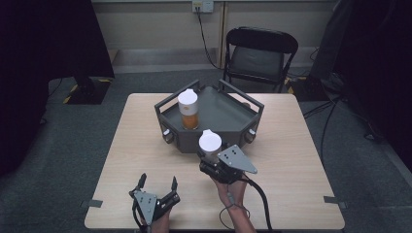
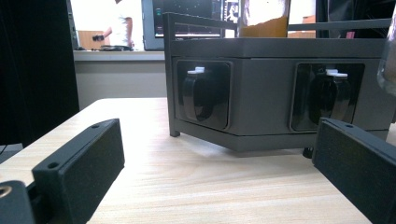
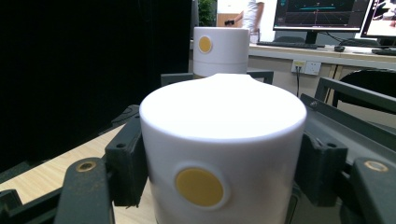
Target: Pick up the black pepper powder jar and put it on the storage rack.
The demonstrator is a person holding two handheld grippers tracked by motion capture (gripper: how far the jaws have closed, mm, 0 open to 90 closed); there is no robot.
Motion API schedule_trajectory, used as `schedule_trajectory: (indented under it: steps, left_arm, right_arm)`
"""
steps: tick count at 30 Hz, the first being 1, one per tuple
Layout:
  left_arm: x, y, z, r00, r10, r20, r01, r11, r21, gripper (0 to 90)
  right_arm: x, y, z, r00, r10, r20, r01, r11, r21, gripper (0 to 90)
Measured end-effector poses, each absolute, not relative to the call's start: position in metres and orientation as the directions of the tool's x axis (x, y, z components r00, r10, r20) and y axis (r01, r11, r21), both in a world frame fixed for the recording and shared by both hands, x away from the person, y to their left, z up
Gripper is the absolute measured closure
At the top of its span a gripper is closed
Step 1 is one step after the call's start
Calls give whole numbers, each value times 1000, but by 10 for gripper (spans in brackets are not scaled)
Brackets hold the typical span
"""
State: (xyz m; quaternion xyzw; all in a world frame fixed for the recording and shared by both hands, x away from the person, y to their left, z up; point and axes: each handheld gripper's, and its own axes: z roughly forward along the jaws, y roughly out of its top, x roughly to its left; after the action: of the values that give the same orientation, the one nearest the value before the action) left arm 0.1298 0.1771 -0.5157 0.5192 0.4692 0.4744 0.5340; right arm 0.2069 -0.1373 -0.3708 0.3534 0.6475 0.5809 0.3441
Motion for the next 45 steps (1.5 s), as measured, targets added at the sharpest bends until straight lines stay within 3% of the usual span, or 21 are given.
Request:
schedule_trajectory:
  steps: [45]
  left_arm:
    - [130, 177, -516, 110, 994, -9, -20, 11, 1000, 17]
  right_arm:
    - [245, -148, -333, -464, 886, -20, 50, 49, 998, 298]
